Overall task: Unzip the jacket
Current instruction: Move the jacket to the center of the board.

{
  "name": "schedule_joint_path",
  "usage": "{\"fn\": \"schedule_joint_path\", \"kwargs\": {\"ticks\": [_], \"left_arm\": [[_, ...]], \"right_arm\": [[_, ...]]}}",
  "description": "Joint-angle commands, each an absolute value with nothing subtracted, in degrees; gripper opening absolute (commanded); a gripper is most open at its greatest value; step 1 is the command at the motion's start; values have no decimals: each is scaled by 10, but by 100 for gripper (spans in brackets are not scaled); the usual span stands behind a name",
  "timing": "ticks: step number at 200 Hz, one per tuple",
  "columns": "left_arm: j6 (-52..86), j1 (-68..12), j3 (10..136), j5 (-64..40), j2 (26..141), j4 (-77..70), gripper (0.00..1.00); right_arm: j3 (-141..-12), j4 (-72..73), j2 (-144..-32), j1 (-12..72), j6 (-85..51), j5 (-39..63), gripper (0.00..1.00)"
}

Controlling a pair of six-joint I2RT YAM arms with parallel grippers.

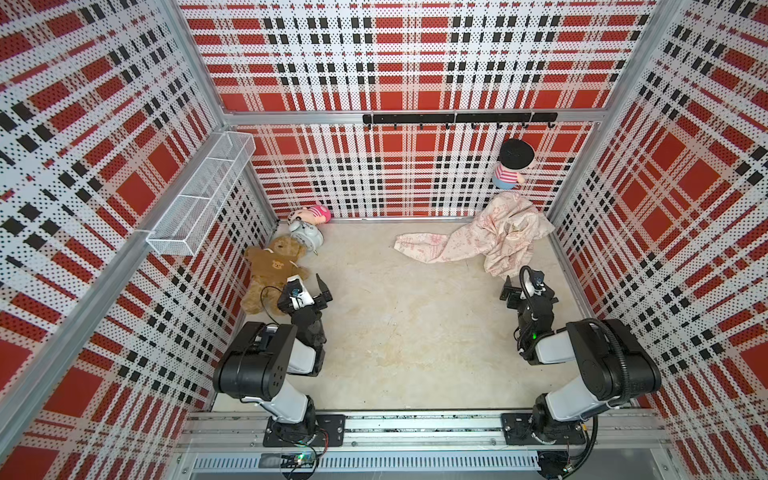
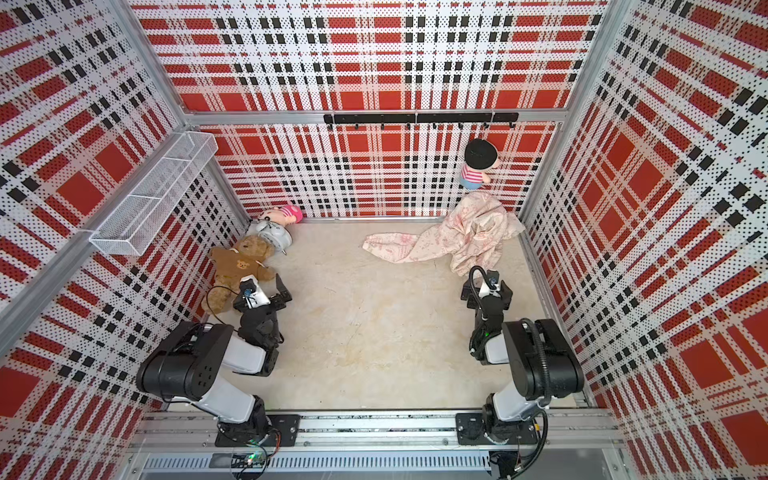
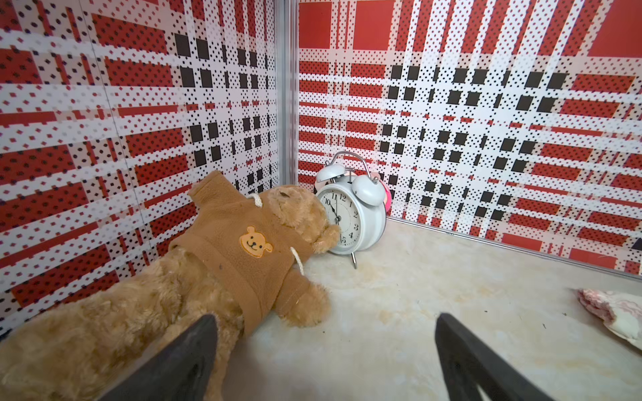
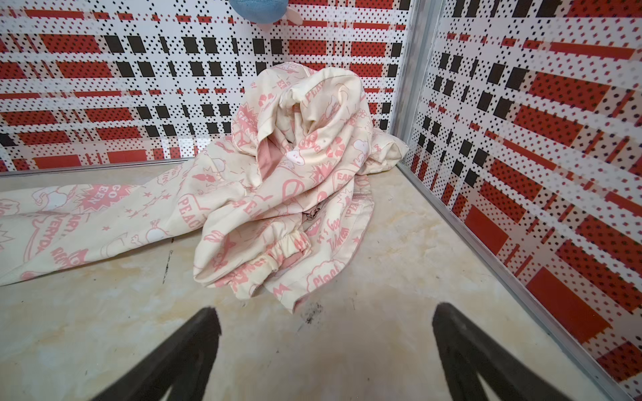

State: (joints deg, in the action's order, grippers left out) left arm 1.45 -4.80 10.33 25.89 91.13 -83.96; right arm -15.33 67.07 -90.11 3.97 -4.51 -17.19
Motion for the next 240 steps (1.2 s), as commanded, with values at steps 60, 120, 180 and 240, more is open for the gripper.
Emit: {"fn": "schedule_joint_path", "kwargs": {"ticks": [60,120,180,240], "left_arm": [[27,-21,112,207,906,-827,98],[24,-23,118,187,906,-813,98],[33,-12,115,172,905,-817,98],[-15,-88,68,313,903,-921,98]], "right_arm": [[-159,683,-901,39,-44,-171,100],[-160,680,-901,38,-45,-171,100],[-160,679,-901,38,-46,-170,100],[-56,932,-883,146,49,-395,100]]}}
